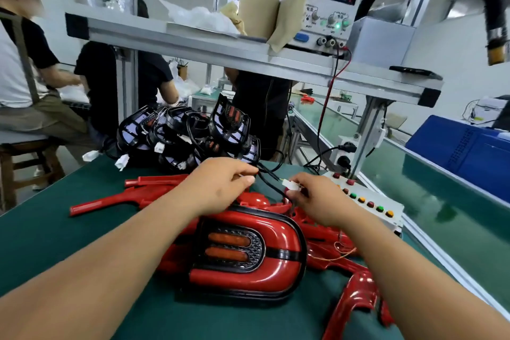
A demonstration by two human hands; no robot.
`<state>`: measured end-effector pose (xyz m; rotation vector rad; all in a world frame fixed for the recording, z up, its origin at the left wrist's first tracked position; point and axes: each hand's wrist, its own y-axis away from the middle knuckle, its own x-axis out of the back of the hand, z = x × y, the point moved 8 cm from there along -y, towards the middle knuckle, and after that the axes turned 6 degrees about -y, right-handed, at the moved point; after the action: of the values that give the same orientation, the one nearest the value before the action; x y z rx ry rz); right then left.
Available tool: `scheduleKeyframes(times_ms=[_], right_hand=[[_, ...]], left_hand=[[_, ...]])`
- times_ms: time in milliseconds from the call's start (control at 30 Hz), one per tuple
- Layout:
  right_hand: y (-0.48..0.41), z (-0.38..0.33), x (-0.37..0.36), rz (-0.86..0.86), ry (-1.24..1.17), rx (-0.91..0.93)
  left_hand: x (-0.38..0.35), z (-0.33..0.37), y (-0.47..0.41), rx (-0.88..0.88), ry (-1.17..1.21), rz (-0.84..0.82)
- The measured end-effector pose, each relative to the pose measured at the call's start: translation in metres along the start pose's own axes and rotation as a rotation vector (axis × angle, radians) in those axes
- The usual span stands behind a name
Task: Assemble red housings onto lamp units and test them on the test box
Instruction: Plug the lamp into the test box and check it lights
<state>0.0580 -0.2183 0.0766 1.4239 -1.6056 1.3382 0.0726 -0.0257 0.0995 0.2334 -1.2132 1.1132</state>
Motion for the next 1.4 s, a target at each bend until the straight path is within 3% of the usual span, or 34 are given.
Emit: scheduleKeyframes(times_ms=[100,267,400,600,800,1000,1133,1233,1400], right_hand=[[0.009,-0.009,0.009,0.063,-0.042,0.078],[0.019,-0.018,0.019,0.155,-0.144,0.165],[0.021,-0.014,0.026,0.221,-0.140,0.122],[0.025,-0.018,0.024,0.290,0.057,0.168],[0.025,-0.012,0.020,0.274,0.089,0.111],[0.025,0.001,0.015,0.127,0.121,-0.028],[0.036,-0.037,-0.008,-0.155,-0.385,0.047],[0.046,-0.053,-0.035,-0.390,-0.515,0.023],[0.046,-0.055,-0.037,-0.347,-0.611,0.006]], left_hand=[[-0.020,0.045,-0.030,-0.178,-0.231,-0.096],[-0.054,0.059,-0.053,-0.149,-0.366,-0.332],[-0.054,0.058,-0.053,-0.142,-0.337,-0.349],[-0.055,0.053,-0.044,-0.164,-0.343,-0.357],[-0.052,0.040,-0.038,-0.151,-0.323,-0.349],[-0.023,0.032,-0.040,-0.153,-0.071,-0.168],[-0.005,0.036,-0.038,-0.181,-0.016,-0.089],[0.004,0.037,-0.036,-0.181,0.006,-0.062],[0.014,0.032,-0.031,-0.182,0.043,-0.065]])
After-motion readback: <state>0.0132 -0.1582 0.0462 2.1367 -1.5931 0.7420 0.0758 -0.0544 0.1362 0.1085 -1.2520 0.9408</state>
